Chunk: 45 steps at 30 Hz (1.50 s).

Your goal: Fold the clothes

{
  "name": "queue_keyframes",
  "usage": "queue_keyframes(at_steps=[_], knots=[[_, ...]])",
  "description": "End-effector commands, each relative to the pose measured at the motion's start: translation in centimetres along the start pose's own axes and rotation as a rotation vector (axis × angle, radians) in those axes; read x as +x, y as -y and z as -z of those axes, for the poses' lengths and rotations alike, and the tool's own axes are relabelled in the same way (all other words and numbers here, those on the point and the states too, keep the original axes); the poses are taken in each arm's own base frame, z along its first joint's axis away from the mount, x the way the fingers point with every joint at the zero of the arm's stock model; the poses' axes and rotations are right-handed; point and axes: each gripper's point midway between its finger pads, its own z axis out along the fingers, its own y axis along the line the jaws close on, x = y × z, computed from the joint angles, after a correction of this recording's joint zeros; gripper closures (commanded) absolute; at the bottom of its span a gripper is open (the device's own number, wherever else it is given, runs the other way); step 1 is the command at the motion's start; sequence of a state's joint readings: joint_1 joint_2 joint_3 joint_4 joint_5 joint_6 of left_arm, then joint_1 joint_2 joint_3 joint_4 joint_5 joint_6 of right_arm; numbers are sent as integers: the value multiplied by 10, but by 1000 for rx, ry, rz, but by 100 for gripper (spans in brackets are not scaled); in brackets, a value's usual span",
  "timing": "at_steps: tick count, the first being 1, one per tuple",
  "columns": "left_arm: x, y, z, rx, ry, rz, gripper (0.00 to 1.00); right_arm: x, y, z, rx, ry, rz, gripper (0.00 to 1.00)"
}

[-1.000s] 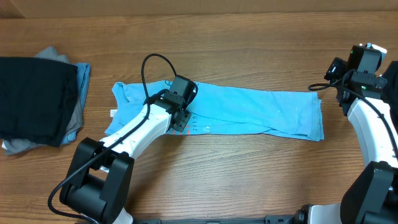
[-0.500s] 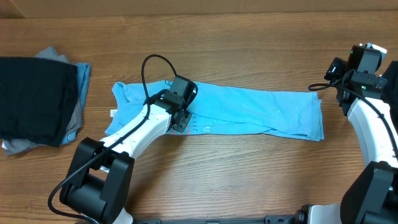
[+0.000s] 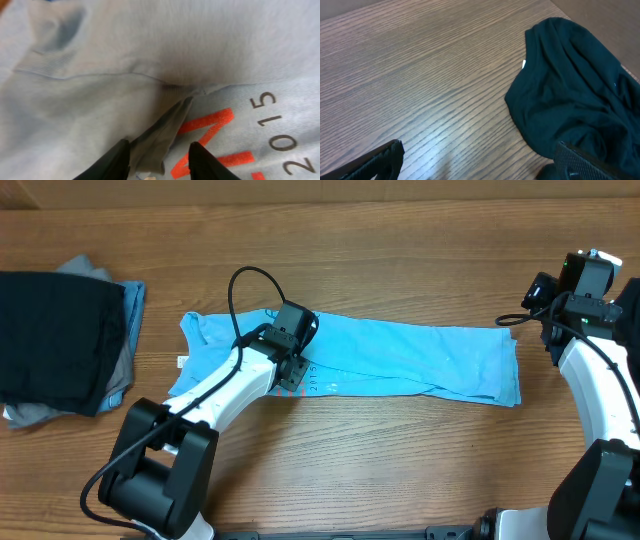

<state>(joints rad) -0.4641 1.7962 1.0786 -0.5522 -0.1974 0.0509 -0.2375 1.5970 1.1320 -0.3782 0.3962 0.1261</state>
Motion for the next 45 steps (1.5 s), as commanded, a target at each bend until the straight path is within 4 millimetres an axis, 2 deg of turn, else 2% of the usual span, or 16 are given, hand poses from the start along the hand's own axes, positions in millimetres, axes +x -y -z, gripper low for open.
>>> queue_keyframes(at_steps=[1, 6, 11, 14, 18, 23, 29, 34, 38, 45], knots=[[17, -3, -20, -31, -73, 11, 56, -6, 0, 3, -1, 17, -3, 0], [13, -18, -16, -117, -61, 12, 66, -6, 0, 3, -1, 17, -4, 0], [6, -22, -10, -127, -57, 13, 73, -6, 0, 3, -1, 17, -3, 0], [1, -23, -3, -127, -64, 15, 85, -6, 0, 3, -1, 17, -4, 0], [2, -25, 8, -127, -100, 48, 96, -6, 0, 3, -1, 17, -4, 0], [6, -25, 20, -115, -151, 93, 96, -6, 0, 3, -1, 17, -4, 0], [30, -7, 24, -20, -255, 123, 96, -6, 0, 3, -1, 17, -4, 0], [41, 14, 29, 95, -310, 144, 96, -6, 0, 3, -1, 17, -4, 0], [45, 27, 32, 151, -332, 139, 96, -6, 0, 3, -1, 17, -4, 0], [46, 29, 33, 158, -337, 139, 89, -6, 0, 3, -1, 17, -4, 0]])
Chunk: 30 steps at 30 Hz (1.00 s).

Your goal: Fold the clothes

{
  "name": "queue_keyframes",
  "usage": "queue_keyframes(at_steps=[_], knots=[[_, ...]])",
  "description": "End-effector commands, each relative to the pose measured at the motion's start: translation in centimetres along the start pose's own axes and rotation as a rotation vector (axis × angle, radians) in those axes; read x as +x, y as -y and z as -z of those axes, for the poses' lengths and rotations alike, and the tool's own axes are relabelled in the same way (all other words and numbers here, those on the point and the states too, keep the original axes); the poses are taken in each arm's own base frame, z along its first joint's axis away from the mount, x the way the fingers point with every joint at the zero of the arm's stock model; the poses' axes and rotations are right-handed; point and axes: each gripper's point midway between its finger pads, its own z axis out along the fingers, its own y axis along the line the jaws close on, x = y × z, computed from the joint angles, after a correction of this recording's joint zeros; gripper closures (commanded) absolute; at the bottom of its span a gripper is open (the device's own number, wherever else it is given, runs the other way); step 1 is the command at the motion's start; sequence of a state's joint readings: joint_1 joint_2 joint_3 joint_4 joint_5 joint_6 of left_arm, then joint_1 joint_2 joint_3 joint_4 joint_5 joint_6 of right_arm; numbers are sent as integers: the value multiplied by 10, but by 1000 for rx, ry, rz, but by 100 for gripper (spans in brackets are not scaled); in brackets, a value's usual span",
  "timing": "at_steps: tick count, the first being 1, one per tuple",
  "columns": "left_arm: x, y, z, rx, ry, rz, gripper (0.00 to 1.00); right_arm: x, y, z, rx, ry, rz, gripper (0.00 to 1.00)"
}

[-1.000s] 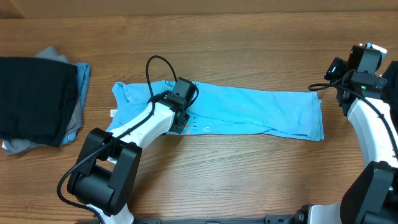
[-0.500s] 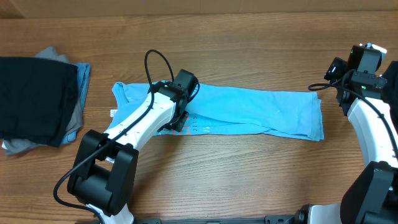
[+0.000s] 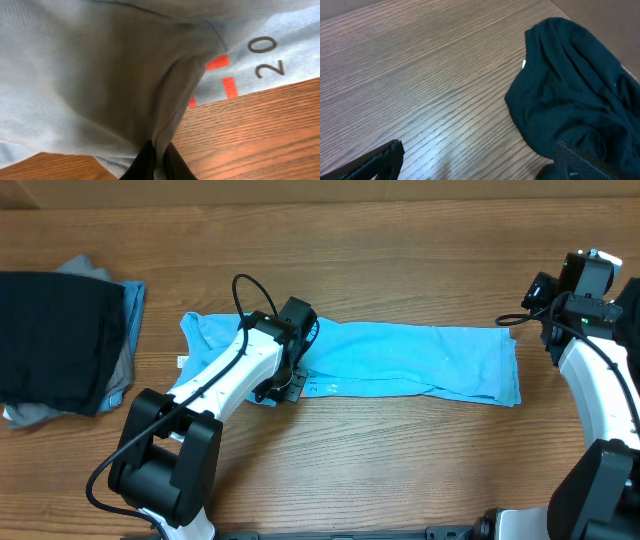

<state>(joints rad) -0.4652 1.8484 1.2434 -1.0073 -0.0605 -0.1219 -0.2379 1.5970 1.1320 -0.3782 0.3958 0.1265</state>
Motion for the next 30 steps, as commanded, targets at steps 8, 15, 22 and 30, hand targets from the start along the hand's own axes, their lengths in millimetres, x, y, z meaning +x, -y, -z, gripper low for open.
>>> queue_keyframes(at_steps=[8, 15, 22, 30], knots=[[-14, 5, 6, 23, 49, 18, 49, -6, 0, 3, 0, 17, -3, 0], [-65, 6, 59, 61, 213, 91, 47, -6, 0, 3, 0, 17, -3, 0], [-92, -16, 83, 14, 313, 190, 88, -6, 0, 3, 0, 17, -3, 0], [-71, -42, 32, -18, 169, 305, 96, -6, 0, 3, 0, 17, -3, 0]])
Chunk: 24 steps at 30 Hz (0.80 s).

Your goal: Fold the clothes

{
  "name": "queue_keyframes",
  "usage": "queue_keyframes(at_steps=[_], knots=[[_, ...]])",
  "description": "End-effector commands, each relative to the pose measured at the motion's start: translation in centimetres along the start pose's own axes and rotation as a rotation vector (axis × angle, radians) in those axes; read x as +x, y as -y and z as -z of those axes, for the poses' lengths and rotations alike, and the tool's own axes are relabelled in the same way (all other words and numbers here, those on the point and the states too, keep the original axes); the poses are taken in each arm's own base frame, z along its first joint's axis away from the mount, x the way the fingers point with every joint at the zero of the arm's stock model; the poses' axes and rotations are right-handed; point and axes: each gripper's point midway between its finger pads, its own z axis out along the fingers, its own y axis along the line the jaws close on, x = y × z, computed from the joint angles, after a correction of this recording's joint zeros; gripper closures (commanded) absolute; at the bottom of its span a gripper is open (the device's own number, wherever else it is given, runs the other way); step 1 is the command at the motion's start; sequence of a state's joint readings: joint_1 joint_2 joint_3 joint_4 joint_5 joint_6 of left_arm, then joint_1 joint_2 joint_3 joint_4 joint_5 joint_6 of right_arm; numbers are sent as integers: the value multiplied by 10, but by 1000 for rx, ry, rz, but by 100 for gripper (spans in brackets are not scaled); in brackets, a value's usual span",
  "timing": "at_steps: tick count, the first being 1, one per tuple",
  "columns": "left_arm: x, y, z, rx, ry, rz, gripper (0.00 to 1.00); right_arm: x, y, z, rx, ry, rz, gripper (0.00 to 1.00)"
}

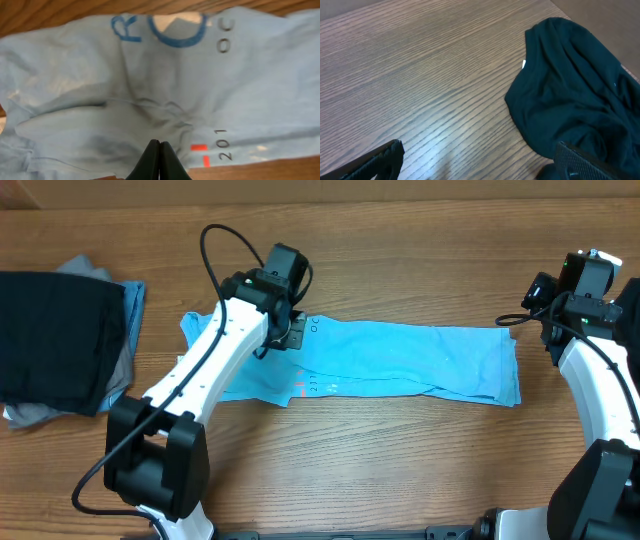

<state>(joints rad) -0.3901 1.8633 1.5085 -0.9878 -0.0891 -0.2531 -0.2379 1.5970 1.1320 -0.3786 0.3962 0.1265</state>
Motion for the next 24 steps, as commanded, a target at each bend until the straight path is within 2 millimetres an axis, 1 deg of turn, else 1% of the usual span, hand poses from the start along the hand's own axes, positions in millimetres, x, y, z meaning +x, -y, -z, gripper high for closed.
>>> queue_keyframes(at_steps=[1, 5, 8, 11, 14, 16, 19, 20, 21, 23, 24], knots=[[21, -22, -37, -63, -107, 101, 96, -6, 0, 3, -1, 17, -3, 0], [28, -36, -58, -85, -163, 145, 96, -6, 0, 3, -1, 17, -3, 0], [38, -45, -75, -109, -219, 157, 96, -6, 0, 3, -1, 17, -3, 0], [48, -56, -86, -144, -267, 177, 96, -6, 0, 3, -1, 17, -3, 0], [50, -57, -92, -131, -285, 192, 96, -6, 0, 3, -1, 17, -3, 0], [51, -53, -92, -109, -291, 195, 96, -6, 0, 3, -1, 17, -3, 0], [49, -38, -84, -21, -304, 205, 96, -6, 0, 3, -1, 17, -3, 0], [39, -31, -69, 30, -270, 213, 96, -6, 0, 3, -1, 17, -3, 0], [31, -29, -59, 43, -237, 224, 96, -6, 0, 3, -1, 17, -3, 0], [13, -31, -34, 55, -145, 245, 96, -6, 0, 3, -1, 17, -3, 0], [2, -34, -18, 55, -86, 263, 96, -6, 0, 3, -1, 17, -3, 0]])
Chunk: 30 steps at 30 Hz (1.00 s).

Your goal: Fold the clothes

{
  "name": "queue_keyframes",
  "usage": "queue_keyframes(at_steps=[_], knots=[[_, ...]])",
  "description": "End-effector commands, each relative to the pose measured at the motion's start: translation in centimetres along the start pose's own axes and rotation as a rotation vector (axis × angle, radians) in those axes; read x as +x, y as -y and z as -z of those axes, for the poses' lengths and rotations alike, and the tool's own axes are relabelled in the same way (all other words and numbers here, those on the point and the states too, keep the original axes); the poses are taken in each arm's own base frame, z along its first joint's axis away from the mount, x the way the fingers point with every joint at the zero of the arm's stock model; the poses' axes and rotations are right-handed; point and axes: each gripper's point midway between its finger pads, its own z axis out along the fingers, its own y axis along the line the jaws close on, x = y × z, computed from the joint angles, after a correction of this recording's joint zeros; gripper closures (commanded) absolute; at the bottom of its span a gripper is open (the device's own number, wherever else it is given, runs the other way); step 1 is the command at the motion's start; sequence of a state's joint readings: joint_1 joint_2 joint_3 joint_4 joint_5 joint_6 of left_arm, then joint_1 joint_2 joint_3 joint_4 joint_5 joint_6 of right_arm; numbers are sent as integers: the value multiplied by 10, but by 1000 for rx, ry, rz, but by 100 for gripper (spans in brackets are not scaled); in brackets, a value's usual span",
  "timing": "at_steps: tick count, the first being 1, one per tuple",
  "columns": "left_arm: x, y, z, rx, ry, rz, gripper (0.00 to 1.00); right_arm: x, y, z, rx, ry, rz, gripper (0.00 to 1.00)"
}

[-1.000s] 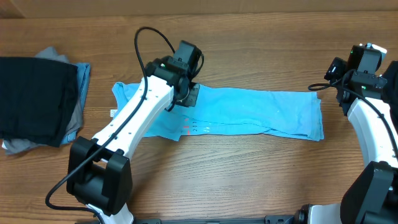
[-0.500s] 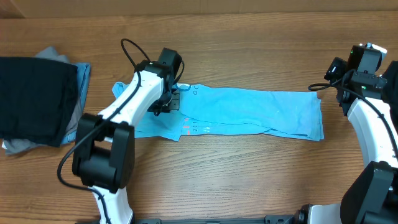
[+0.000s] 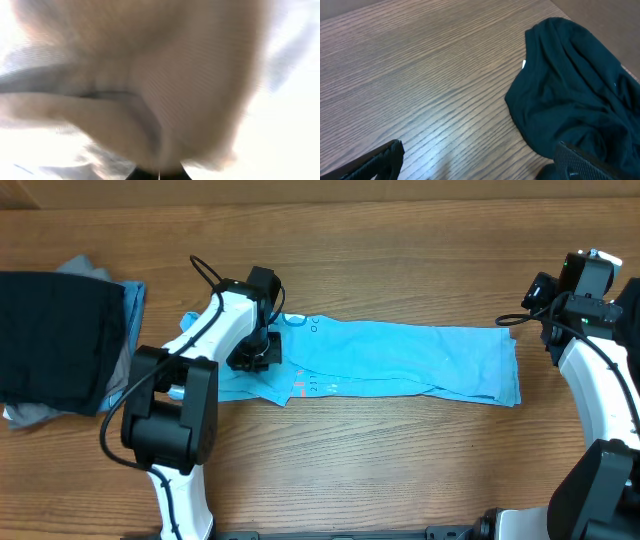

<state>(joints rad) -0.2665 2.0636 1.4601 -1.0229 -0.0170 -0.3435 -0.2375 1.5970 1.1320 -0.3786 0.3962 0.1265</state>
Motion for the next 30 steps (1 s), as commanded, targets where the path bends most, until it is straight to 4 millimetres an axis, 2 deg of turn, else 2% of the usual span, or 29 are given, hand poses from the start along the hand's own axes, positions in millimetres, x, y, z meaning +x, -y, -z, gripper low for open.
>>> queue_keyframes(at_steps=[1, 4, 8, 12, 15, 20, 25, 30], knots=[[-30, 7, 86, 114, 247, 67, 96, -6, 0, 3, -1, 17, -3, 0], [-36, -8, 110, 101, 327, 122, 96, -6, 0, 3, -1, 17, -3, 0], [-30, -27, 105, 56, 294, 154, 96, -6, 0, 3, -1, 17, -3, 0], [-23, -48, 88, 12, 225, 202, 96, -6, 0, 3, -1, 17, -3, 0], [-25, -62, 71, 12, 215, 260, 96, -6, 0, 3, -1, 17, -3, 0], [-24, -80, 32, 34, 207, 318, 96, -6, 0, 3, -1, 17, -3, 0], [-14, -80, -8, 61, 193, 330, 96, -6, 0, 3, -1, 17, -3, 0], [-7, -85, -31, 41, 205, 331, 96, -6, 0, 3, -1, 17, -3, 0]])
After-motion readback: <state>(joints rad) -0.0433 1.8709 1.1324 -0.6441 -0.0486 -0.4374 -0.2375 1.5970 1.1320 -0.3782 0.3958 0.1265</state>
